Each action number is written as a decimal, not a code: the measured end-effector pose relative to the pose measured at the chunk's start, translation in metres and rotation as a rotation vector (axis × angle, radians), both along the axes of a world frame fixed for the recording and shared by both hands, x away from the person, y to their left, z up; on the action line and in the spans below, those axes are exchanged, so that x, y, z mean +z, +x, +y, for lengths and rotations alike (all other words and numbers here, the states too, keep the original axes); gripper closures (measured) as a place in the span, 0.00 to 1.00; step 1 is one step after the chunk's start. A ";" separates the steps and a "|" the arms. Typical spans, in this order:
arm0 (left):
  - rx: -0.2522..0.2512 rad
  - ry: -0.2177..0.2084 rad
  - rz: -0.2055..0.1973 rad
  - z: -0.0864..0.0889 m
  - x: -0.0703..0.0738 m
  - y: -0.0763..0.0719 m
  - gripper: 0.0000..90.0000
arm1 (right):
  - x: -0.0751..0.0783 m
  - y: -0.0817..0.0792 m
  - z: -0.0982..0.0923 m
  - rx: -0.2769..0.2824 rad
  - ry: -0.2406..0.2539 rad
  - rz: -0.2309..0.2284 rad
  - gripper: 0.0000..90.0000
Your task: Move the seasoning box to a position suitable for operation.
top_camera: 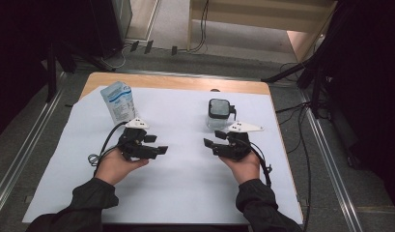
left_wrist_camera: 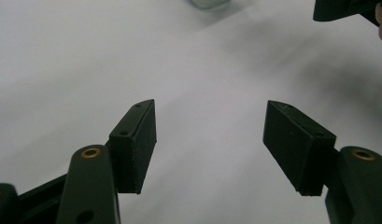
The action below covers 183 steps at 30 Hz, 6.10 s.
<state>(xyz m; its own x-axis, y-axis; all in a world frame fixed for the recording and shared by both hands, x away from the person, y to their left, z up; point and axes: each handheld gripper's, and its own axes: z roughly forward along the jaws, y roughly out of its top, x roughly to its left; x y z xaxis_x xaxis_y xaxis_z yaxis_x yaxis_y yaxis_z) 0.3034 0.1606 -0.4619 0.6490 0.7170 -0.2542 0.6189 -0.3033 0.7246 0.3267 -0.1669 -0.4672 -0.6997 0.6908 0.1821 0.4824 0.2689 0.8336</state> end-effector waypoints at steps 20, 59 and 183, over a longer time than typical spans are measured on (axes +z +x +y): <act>-0.088 -0.045 -0.014 0.000 -0.005 0.005 0.40 | -0.003 -0.002 -0.018 -0.027 -0.014 0.025 0.54; -0.050 -0.046 -0.020 0.017 0.000 0.008 0.39 | 0.007 0.012 -0.026 -0.204 0.052 0.000 0.16; -0.035 -0.046 -0.029 0.021 -0.007 -0.001 0.40 | 0.003 -0.002 0.026 -0.203 -0.056 -0.077 0.18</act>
